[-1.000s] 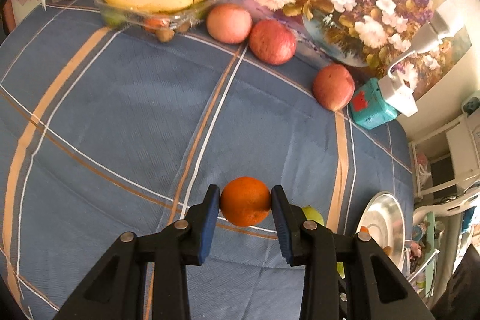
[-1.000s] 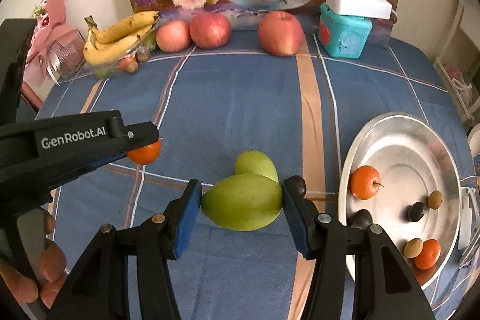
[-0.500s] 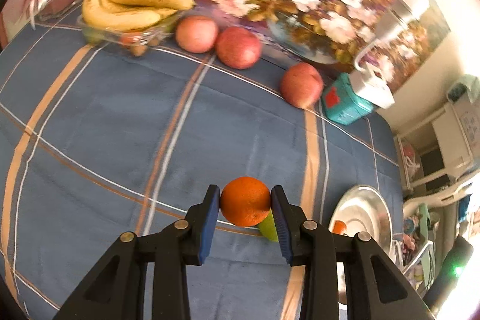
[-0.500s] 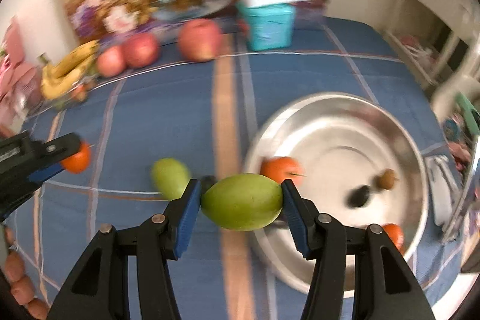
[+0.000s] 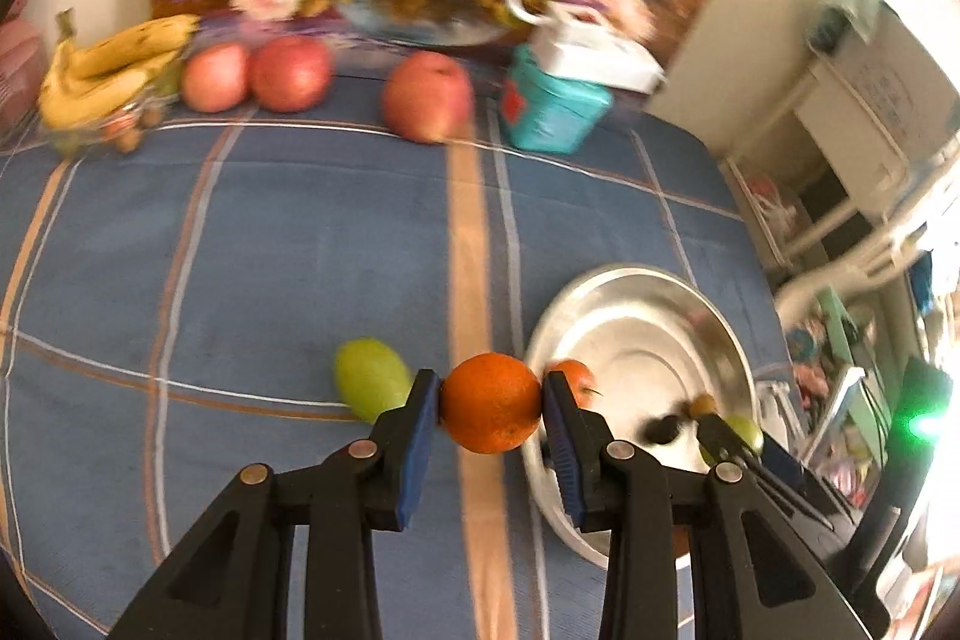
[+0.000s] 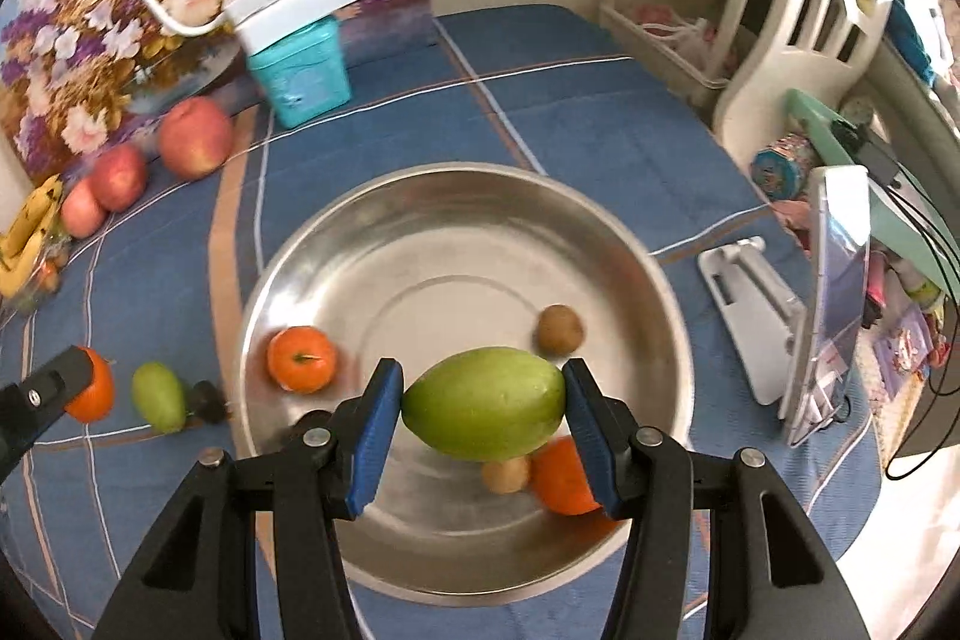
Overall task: Organize fruits
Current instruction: 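Carry the pear into the steel plate and release it while the left releases the tangerine there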
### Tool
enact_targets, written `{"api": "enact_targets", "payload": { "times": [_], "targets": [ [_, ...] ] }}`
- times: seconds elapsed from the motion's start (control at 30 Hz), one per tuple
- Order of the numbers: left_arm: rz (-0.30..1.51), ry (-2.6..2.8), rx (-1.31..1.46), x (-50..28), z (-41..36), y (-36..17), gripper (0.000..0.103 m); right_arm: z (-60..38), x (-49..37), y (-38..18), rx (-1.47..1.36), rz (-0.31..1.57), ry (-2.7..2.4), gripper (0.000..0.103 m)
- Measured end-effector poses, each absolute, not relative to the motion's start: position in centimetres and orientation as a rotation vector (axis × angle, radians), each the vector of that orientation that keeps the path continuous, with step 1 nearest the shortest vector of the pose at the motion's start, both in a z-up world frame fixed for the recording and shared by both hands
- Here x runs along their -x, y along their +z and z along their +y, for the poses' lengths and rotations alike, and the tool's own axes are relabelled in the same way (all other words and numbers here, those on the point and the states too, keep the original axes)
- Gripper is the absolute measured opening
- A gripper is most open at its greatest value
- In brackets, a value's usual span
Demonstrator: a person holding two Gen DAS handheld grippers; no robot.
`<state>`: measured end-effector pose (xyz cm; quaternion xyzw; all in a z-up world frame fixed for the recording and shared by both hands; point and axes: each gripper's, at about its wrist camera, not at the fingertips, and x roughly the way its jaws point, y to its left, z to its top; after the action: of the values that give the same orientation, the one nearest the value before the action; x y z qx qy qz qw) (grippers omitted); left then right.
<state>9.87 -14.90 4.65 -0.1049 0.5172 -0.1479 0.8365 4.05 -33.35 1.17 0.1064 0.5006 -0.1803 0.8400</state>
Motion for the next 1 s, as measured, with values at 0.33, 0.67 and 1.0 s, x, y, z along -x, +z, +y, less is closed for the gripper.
{"api": "enact_targets", "payload": {
  "times": [0.33, 0.67, 1.0],
  "targets": [
    [1.135, -0.415, 0.083, -7.9, -20.7, 3.5, 0.038, -35.9, -3.2, 1.1, -0.264, 1.057, -0.407, 0.056],
    [1.214, -0.434, -0.015, -6.7, -24.0, -0.1, 0.038, -37.8, -2.7, -0.8, -0.301, 1.103, -0.433, 0.056],
    [1.238, -0.440, -0.040, -6.1, -24.7, -1.2, 0.038, -38.1, -2.4, -0.9, -0.315, 1.089, -0.441, 0.057]
  ]
}}
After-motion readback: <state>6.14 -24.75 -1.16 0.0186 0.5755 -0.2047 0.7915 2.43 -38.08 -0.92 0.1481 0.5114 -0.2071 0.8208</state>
